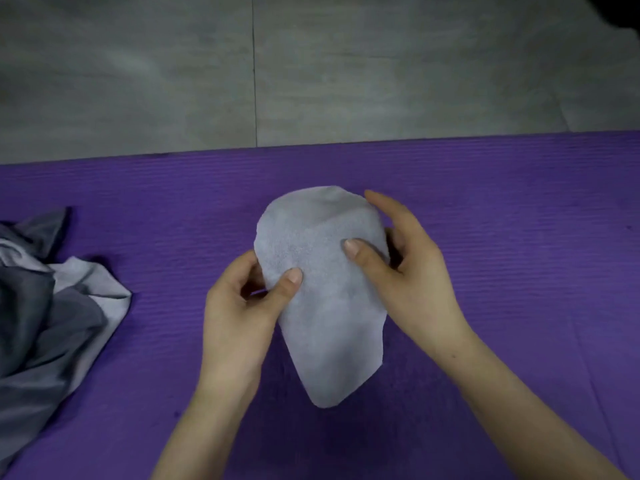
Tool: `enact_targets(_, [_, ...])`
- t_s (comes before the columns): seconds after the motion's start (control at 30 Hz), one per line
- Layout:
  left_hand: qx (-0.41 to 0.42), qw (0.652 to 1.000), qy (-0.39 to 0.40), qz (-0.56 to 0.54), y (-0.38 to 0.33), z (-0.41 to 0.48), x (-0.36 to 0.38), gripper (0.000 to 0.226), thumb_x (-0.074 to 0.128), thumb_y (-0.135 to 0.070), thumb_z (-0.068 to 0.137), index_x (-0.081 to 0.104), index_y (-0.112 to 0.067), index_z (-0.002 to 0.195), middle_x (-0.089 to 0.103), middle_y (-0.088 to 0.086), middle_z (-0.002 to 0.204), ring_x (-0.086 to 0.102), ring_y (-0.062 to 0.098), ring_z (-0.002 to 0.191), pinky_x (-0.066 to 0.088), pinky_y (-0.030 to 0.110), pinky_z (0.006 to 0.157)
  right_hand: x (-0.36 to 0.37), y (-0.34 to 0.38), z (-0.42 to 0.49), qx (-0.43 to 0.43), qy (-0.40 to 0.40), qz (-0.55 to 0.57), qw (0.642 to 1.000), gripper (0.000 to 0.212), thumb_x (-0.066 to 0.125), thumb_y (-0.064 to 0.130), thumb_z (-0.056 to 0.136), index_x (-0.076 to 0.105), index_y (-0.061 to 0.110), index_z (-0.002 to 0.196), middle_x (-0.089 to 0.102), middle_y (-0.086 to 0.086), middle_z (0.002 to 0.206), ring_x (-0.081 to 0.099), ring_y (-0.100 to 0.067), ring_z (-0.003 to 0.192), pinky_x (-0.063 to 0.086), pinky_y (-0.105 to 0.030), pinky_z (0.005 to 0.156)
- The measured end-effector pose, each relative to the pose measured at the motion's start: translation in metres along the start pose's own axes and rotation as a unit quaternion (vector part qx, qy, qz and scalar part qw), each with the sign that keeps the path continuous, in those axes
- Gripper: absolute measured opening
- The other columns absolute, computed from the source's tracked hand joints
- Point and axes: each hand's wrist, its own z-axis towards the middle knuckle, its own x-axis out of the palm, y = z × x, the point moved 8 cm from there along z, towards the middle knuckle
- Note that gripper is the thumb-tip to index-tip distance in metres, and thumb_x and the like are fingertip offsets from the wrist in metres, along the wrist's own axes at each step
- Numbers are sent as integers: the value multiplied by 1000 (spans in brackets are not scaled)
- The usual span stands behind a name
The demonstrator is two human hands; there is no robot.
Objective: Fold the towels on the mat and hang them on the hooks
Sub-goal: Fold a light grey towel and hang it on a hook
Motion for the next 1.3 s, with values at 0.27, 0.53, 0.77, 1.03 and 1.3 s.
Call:
enact_targets(0.27, [-85, 995, -2, 59, -31, -57, 48, 30, 72, -1, 75, 64, -23, 93, 70, -6, 87, 63, 0, 79, 49, 14, 70, -77, 19, -63, 127, 9, -71, 989, 57, 61, 17, 88, 37, 38, 134, 55, 23, 73, 53, 4, 64, 46, -14, 62])
enact_targets(0.53, [-64, 970, 127, 196, -197, -146, 61, 74, 75, -4, 74, 40, -45, 124, 58, -18, 90, 59, 0, 79, 48, 9, 71, -164, 177, -125, 191, 99, -108, 971, 68, 70, 7, 79, 40, 37, 132, 54, 14, 104, 54, -7, 87, 46, -13, 68])
enact_targets(0.77, [61, 903, 194, 378, -417, -201, 66, 49, 77, -12, 71, 60, -9, 117, 68, 11, 96, 63, 29, 83, 50, 35, 72, -251, 398, -155, 150, 140, -278, 938, 48, 66, 28, 85, 49, 24, 131, 59, 1, 94, 59, -24, 92, 42, -30, 74])
enact_targets(1.03, [217, 810, 214, 501, -597, -245, 89, 43, 76, -31, 58, 69, -16, 98, 56, 10, 86, 54, 33, 77, 49, 37, 67, -340, 566, -189, 119, 54, -328, 936, 43, 61, 25, 88, 51, 25, 131, 67, -6, 108, 61, -25, 96, 41, -28, 73])
enact_targets(1.3, [196, 836, 307, 409, -721, -243, 169, 47, 82, -24, 65, 57, -10, 103, 59, 2, 102, 56, 21, 93, 41, 29, 78, -448, 639, -179, 93, -64, -245, 963, 47, 69, 25, 81, 56, 29, 126, 68, 0, 106, 62, -24, 96, 48, -33, 80])
